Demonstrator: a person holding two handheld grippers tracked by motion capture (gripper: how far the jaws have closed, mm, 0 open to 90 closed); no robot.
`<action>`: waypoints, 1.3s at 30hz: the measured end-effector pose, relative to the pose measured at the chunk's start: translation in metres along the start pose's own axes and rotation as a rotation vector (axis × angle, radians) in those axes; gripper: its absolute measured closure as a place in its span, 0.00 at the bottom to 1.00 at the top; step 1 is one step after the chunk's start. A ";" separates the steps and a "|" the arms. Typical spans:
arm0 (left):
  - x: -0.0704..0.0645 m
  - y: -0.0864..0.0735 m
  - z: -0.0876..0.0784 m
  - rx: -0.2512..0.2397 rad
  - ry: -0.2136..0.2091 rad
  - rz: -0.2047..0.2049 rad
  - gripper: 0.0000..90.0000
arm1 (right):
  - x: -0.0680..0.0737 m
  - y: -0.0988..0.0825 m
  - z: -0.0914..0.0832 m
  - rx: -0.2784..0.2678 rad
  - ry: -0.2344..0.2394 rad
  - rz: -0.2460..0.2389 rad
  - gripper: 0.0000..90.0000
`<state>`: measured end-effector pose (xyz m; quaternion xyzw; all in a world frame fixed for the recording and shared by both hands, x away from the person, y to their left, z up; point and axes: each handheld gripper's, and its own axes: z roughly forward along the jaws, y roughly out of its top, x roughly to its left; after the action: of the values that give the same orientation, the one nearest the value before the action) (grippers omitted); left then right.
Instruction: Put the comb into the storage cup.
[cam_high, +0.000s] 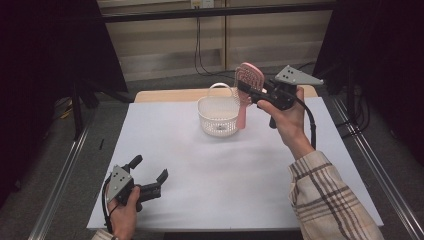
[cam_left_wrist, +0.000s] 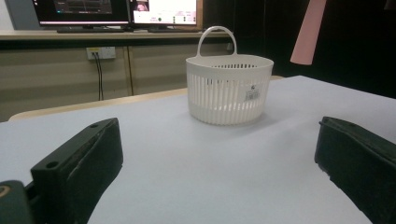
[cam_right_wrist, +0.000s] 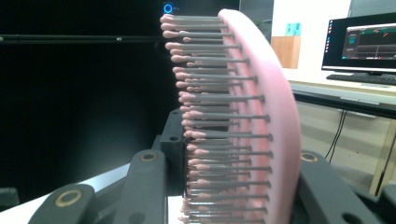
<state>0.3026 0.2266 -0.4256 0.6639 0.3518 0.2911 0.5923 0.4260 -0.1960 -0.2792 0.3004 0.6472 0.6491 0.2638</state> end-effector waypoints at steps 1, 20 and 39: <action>0.000 0.000 0.000 0.002 0.000 0.001 0.01 | 0.000 0.003 0.001 -0.004 0.000 0.004 0.70; 0.003 -0.002 0.000 -0.014 -0.001 -0.044 0.01 | -0.016 0.013 0.026 -0.037 -0.050 0.039 0.70; 0.002 -0.003 0.002 0.002 -0.011 -0.033 0.01 | -0.022 0.003 0.056 -0.039 -0.104 0.043 0.70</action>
<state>0.3049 0.2275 -0.4286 0.6600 0.3597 0.2771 0.5985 0.4822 -0.1736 -0.2783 0.3425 0.6133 0.6505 0.2890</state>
